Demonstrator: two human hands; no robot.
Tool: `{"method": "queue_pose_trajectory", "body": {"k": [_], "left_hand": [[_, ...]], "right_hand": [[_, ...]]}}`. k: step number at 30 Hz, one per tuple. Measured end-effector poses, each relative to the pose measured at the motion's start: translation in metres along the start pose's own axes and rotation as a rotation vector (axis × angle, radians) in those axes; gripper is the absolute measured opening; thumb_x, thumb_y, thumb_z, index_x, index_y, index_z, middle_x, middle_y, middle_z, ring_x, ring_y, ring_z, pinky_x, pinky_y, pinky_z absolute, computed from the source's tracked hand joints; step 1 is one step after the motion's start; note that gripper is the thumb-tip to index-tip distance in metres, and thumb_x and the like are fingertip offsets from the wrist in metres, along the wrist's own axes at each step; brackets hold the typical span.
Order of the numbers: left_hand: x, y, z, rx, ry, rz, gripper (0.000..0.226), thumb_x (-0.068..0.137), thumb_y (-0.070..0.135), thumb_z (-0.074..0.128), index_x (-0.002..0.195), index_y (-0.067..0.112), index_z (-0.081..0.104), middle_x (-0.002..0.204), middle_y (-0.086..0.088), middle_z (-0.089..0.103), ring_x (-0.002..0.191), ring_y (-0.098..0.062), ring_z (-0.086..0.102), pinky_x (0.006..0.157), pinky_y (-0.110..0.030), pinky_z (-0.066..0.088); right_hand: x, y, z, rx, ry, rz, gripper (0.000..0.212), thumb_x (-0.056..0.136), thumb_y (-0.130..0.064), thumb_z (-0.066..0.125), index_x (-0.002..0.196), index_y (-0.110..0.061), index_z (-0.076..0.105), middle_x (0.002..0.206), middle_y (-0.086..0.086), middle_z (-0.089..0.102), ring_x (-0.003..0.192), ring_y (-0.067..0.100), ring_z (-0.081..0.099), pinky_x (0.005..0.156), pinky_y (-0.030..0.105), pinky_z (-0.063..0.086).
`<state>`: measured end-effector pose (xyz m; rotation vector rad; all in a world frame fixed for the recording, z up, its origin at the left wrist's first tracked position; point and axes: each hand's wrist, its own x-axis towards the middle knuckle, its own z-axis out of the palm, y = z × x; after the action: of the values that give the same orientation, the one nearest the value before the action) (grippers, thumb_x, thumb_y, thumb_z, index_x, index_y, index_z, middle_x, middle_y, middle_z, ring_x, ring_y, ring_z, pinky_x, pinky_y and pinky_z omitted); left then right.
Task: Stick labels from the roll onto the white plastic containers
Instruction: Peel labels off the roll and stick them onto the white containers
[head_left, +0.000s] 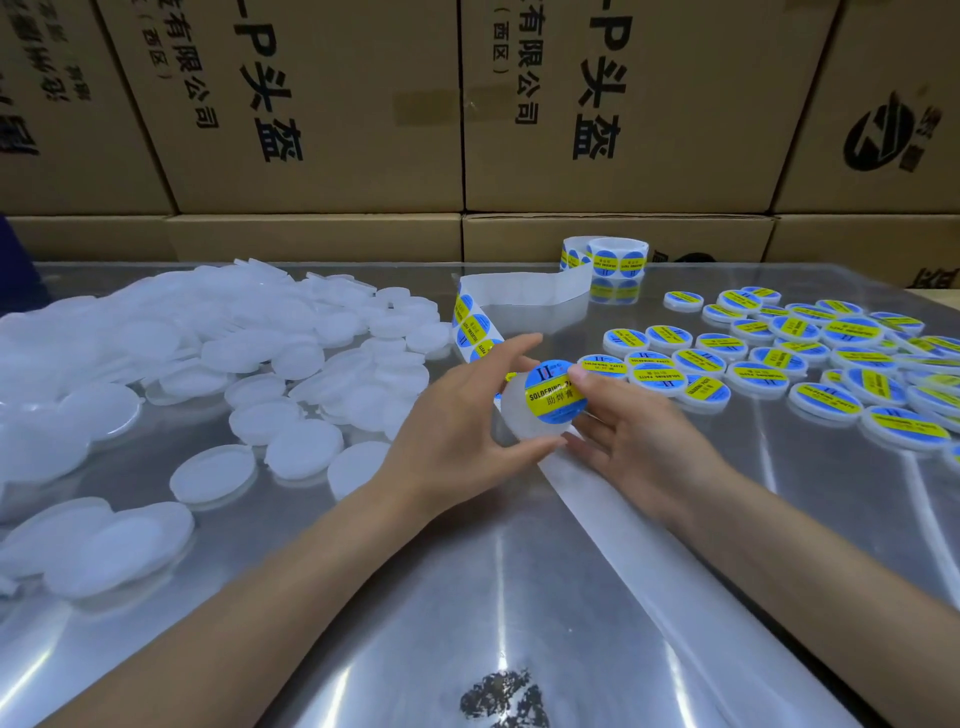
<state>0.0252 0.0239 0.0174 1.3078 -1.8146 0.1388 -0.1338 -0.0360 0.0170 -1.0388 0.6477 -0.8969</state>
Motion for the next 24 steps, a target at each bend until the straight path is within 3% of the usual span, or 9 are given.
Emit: {"method": "queue_pose_trajectory", "body": {"k": [5,10,19,24], "left_hand": [[-0.0006,0.0019,0.0020,-0.017,0.015,0.032,0.077,0.070,0.037,0.081,0.135,0.016,0.045,0.112,0.020,0.057,0.095,-0.006,0.061,0.082,-0.026,0.049],[-0.0004,0.0026,0.0020,-0.033,0.035,0.020,0.078,0.069,0.038,0.081,0.135,0.018,0.045,0.114,0.013,0.064,0.094,-0.005,0.062,0.082,-0.027,0.050],[-0.0004,0.0039,0.0020,-0.022,0.045,0.019,0.079,0.067,0.037,0.083,0.134,0.016,0.047,0.112,0.011,0.065,0.089,-0.004,0.061,0.080,-0.023,0.049],[-0.0006,0.0056,0.0009,-0.019,0.043,0.023,0.079,0.067,0.039,0.082,0.134,0.015,0.047,0.111,0.011,0.065,0.088,-0.006,0.062,0.079,-0.024,0.049]], "right_hand": [[-0.0003,0.0003,0.0006,-0.040,-0.015,-0.002,0.023,0.086,-0.022,0.063,0.105,-0.012,0.069,0.107,0.006,0.072,0.101,0.018,0.067,0.095,0.036,0.048],[-0.0019,-0.0004,0.0031,-0.074,0.001,0.004,0.012,0.086,-0.021,0.063,0.094,-0.016,0.071,0.099,0.004,0.074,0.090,0.013,0.069,0.094,0.033,0.047],[-0.0042,-0.0016,0.0064,-0.104,0.013,0.008,0.012,0.085,-0.023,0.065,0.078,-0.021,0.074,0.087,-0.003,0.075,0.076,0.004,0.068,0.075,0.019,0.045],[-0.0050,-0.0017,0.0072,-0.104,0.029,0.000,0.010,0.084,-0.022,0.066,0.077,-0.019,0.073,0.085,0.000,0.074,0.073,0.006,0.067,0.073,0.019,0.044]]}}
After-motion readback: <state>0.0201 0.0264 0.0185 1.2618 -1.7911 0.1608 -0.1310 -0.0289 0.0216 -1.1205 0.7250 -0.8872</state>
